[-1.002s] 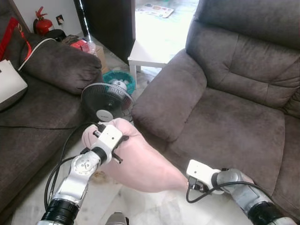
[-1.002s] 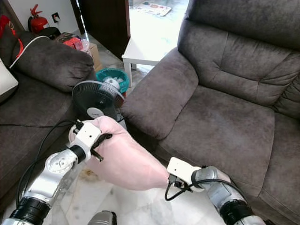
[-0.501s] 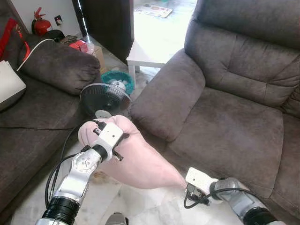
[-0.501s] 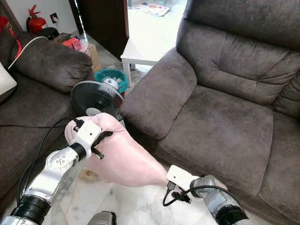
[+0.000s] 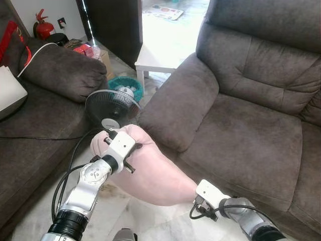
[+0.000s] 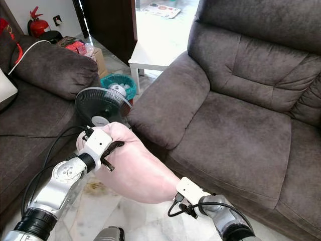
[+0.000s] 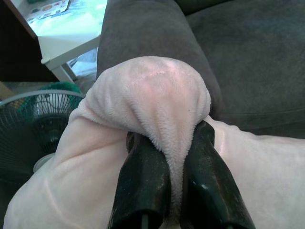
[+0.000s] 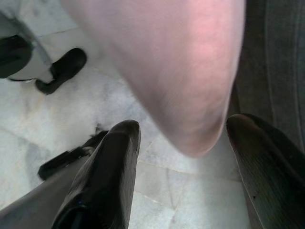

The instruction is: Move the pillow to the sofa from floor

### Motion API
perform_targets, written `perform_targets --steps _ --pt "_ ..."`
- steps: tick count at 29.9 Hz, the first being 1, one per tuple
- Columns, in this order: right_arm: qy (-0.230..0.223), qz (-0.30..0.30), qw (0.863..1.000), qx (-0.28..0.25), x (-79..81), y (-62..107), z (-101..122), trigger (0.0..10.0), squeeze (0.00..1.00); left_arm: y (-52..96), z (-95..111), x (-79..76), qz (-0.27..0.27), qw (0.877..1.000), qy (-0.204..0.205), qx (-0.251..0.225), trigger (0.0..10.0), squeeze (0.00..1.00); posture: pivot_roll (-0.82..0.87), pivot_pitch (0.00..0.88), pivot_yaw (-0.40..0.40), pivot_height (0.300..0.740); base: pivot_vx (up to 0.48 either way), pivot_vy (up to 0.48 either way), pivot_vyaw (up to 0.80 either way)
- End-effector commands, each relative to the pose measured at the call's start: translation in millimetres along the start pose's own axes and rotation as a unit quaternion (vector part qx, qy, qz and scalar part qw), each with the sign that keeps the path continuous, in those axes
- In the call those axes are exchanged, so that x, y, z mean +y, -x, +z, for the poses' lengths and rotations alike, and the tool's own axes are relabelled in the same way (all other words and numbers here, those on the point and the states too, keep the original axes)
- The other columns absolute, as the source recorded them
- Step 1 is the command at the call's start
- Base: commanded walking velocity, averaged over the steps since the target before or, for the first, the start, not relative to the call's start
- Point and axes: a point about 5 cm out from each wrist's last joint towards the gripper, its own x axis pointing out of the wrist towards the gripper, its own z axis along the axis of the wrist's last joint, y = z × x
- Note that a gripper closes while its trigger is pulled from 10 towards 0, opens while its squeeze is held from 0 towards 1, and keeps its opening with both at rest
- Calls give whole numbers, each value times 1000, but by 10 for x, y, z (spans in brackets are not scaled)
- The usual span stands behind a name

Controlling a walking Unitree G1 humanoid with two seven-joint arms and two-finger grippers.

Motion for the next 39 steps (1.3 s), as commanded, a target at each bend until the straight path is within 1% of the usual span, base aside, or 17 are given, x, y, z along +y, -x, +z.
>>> perform_targets --steps 1,3,6,11,16,18,20,24,27,30,33,37,38,39 --pt "-17 -6 1000 -2 2 -8 -23 10000 0 -48 292 54 3 998 -23 -64 10000 0 178 96 -23 740 0 0 0" --pt "-20 -5 1000 -2 13 -14 -27 10000 0 -45 287 48 3 998 -22 -64 10000 0 178 96 -23 740 0 0 0" --pt "-17 12 1000 6 88 -43 -56 10000 0 -44 280 43 4 998 -20 -62 10000 0 179 102 -26 740 0 0 0" --pt "-24 17 1000 12 178 -87 -88 10000 0 -51 292 43 5 998 -19 -64 10000 0 183 105 -26 740 0 0 0" --pt "-41 18 999 8 246 -131 -28 10000 0 -52 293 44 5 998 -18 -64 10000 0 185 107 -27 740 0 0 0" --pt "-54 10 998 -3 274 -160 42 10000 0 -51 295 43 6 998 -18 -64 10000 0 187 108 -28 740 0 0 0" --pt "-57 8 998 -5 279 -164 53 10000 0 -51 296 43 6 998 -17 -64 10000 0 188 109 -28 740 0 0 0" --pt "-72 -14 997 -12 307 -193 118 10000 0 -56 298 45 6 998 -17 -65 10000 0 186 112 -28 740 0 0 0" --pt "-71 -11 997 -4 348 -208 123 10000 0 -59 300 42 6 998 -17 -65 10000 0 191 116 -27 740 0 0 0" --pt "-81 -15 997 -6 361 -219 157 10000 0 -55 298 40 5 998 -16 -65 10000 0 190 118 -26 740 0 0 0" --pt "-88 -22 996 -8 352 -209 104 10000 0 -51 295 40 6 998 -16 -64 10000 0 191 121 -26 740 0 0 0" --pt "-97 -21 995 -16 352 -209 113 10000 0 -51 299 42 7 998 -16 -65 10000 0 193 120 -27 740 0 0 0" --pt "-104 -21 994 -20 350 -210 124 0 0 -51 300 45 7 998 -16 -65 10000 0 192 121 -26 740 0 0 0" --pt "-113 -20 993 -25 348 -210 141 0 0 -52 303 49 8 998 -16 -66 10000 0 191 121 -27 740 0 0 0"
